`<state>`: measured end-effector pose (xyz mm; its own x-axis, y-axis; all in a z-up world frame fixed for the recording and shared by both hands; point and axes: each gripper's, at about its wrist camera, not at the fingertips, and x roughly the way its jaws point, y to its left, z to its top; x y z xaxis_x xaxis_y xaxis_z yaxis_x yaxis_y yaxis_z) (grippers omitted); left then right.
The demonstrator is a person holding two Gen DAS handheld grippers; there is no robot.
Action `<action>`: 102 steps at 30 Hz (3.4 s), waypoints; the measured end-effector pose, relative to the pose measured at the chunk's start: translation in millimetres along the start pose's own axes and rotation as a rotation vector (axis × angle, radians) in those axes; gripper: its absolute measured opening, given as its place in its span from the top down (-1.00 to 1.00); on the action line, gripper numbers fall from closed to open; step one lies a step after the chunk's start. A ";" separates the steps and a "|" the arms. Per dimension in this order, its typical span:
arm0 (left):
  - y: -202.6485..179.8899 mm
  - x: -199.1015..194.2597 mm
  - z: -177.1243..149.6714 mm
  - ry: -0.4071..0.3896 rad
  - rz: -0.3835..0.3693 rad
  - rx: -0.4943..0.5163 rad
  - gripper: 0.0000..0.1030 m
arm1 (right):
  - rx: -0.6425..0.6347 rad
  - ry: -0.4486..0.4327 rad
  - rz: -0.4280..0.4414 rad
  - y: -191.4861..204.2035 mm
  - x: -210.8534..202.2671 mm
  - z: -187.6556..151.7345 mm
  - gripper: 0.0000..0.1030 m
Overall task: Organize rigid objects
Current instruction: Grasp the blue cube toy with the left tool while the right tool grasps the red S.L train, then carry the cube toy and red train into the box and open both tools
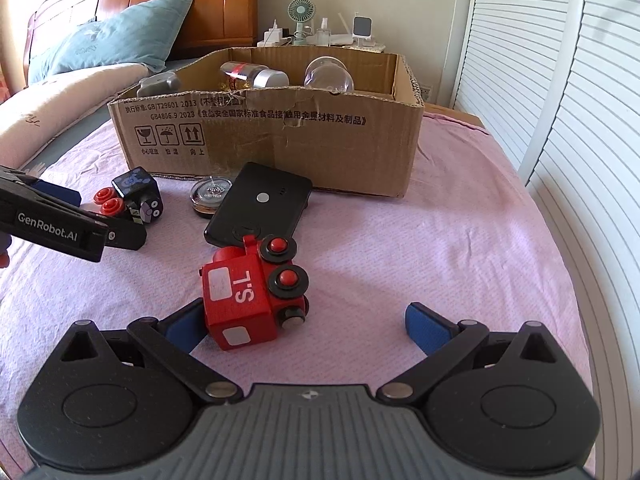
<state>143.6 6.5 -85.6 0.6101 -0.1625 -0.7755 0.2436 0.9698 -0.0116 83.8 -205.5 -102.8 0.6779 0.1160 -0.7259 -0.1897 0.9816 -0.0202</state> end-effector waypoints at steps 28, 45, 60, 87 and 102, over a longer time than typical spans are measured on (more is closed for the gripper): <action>-16.7 0.8 9.0 -0.070 -0.063 0.052 -0.10 | -0.143 -0.004 0.139 13.5 -1.0 14.2 -0.46; -14.3 -4.7 10.5 -0.035 -0.097 0.109 -0.04 | -0.185 0.015 0.170 9.4 -7.4 21.8 -0.06; -7.0 -51.2 16.6 -0.006 -0.191 0.209 -0.04 | -0.183 -0.028 0.156 -11.1 -47.3 58.6 -0.06; -8.5 -75.8 39.0 -0.057 -0.197 0.251 -0.04 | -0.012 -0.090 0.039 -50.9 38.1 172.1 -1.00; -18.9 -74.3 104.6 -0.125 -0.170 0.239 -0.04 | -0.005 0.038 -0.041 -33.2 -17.7 122.4 -1.00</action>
<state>172.5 -18.8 38.3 0.6296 -0.3544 -0.6914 0.5111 0.8591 0.0251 165.1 -221.6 -5.2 0.6579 0.0694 -0.7499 -0.1657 0.9847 -0.0542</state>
